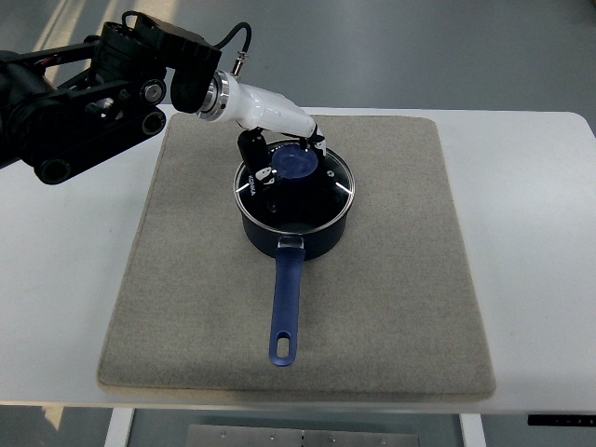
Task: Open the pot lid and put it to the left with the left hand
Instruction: 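Close the left hand's fingers around the blue lid knob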
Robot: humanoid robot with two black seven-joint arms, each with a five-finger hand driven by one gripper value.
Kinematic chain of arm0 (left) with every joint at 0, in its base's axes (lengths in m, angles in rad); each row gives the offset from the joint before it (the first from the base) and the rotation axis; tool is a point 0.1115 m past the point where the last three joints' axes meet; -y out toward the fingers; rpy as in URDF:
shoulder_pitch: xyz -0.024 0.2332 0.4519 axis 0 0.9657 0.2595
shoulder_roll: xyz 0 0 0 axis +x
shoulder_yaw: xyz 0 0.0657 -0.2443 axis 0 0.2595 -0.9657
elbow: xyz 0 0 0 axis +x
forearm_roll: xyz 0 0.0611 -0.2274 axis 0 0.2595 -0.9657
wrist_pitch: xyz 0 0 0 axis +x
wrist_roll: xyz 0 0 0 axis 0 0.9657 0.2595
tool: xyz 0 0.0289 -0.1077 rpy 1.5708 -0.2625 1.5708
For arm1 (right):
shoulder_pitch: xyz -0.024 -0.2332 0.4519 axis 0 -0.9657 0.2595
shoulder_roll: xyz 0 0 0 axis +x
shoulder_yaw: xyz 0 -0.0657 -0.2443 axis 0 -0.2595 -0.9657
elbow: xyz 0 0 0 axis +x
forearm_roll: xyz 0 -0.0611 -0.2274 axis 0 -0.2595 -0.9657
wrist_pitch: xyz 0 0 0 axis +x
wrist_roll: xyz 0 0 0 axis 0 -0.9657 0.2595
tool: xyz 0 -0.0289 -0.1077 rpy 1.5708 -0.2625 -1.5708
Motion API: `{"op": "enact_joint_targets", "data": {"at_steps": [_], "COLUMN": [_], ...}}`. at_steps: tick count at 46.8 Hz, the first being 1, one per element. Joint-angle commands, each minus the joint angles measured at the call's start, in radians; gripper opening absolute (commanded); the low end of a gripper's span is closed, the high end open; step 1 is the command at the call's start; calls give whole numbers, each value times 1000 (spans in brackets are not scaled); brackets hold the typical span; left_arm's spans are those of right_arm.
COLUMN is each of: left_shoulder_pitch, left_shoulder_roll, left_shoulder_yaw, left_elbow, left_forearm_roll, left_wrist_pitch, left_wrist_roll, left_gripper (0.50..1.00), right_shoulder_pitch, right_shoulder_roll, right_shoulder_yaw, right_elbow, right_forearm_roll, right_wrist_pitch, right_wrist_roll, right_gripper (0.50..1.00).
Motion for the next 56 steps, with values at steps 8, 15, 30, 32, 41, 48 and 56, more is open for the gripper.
{"op": "enact_joint_targets", "data": {"at_steps": [8,15,30,32,41,48,56], "left_shoulder_pitch": [3,3,1,1,-2,-5,-11], "left_shoulder_roll": [-1,0,0,0,0,3,3], "left_shoulder_yaw": [0,0,0,0,0,0,-2], "left_elbow": [0,0,-2,-2,-2,-2,-3], "left_forearm_roll": [0,0,0,0,0,0,-2], "left_wrist_pitch": [1,1,3,5,18,17,18], "left_wrist_roll": [0,0,0,-1,0,-1,0], "left_gripper": [786,741,662,647,579,500,500], "right_shoulder_pitch": [0,0,0,0,0,0,0], "right_shoulder_roll": [0,0,0,0,0,0,0], "right_shoulder_yaw": [-1,0,0,0,0,0,0], "right_elbow": [0,0,0,0,0,0,0], "right_forearm_roll": [0,0,0,0,0,0,0], "right_wrist_pitch": [0,0,0,0,0,0,0], "right_wrist_roll": [0,0,0,0,0,0,0], "right_gripper": [915,915,915,915,915,915,915]}}
